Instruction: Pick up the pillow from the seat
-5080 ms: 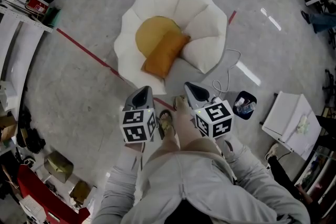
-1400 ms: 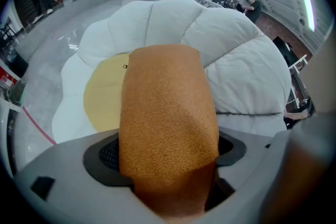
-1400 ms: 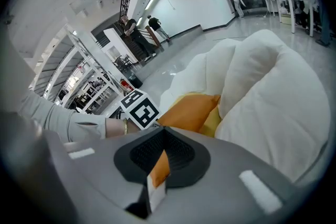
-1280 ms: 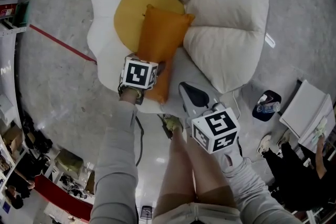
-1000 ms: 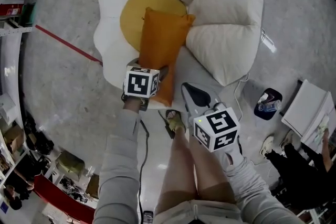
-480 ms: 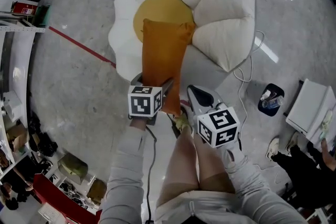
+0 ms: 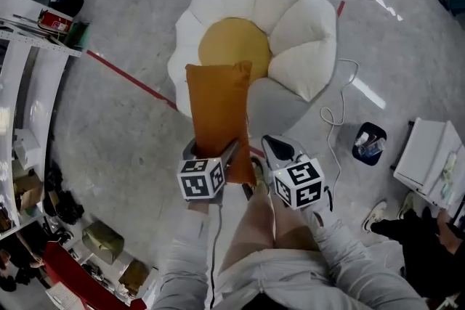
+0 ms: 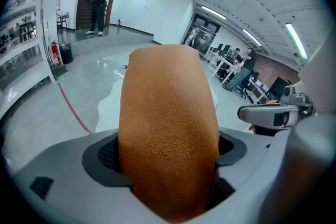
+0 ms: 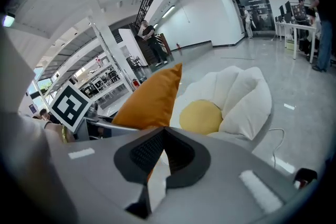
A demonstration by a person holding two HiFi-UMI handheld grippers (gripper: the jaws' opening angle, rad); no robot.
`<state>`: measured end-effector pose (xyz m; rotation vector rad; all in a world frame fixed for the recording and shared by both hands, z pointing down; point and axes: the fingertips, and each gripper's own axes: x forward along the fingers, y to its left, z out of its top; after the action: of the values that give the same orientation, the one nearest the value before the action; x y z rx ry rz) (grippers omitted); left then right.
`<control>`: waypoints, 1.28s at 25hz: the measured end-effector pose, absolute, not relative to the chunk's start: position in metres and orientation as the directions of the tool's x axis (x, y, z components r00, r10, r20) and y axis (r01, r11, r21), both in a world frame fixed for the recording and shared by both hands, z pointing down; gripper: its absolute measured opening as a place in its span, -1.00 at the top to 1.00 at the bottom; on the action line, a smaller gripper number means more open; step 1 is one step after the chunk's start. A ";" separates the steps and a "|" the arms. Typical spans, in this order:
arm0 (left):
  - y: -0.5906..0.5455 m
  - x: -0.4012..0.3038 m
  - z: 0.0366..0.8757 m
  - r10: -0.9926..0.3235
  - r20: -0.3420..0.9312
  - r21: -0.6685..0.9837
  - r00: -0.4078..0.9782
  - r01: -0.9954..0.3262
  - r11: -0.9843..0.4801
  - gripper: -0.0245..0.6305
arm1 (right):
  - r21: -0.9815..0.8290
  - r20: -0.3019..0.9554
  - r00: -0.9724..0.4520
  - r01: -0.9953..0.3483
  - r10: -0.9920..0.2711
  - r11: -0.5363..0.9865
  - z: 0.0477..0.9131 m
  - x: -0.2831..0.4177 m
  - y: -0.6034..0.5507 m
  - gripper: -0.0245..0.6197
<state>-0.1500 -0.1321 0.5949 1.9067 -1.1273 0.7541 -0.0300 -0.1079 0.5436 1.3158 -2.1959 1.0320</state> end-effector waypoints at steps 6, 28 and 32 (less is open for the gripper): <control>-0.096 -0.167 0.541 -0.490 0.764 0.323 0.420 -0.906 -0.274 -0.44 | -0.344 0.649 -0.493 -0.870 -0.580 0.354 0.505 -0.031 -0.086 0.92; -0.035 -0.182 0.417 -0.668 0.615 0.348 0.420 -0.904 -0.248 -0.44 | -0.195 0.556 -0.514 -0.845 -0.653 0.498 0.398 -0.040 -0.049 0.92; -0.030 -0.185 0.407 -0.685 0.595 0.345 0.421 -0.903 -0.255 -0.45 | -0.182 0.533 -0.517 -0.843 -0.670 0.506 0.388 -0.040 -0.049 0.92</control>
<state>-0.1848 -0.0299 0.4066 2.0253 -1.3389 0.4311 -0.0399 -0.0487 0.3884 1.2519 -2.3566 0.6001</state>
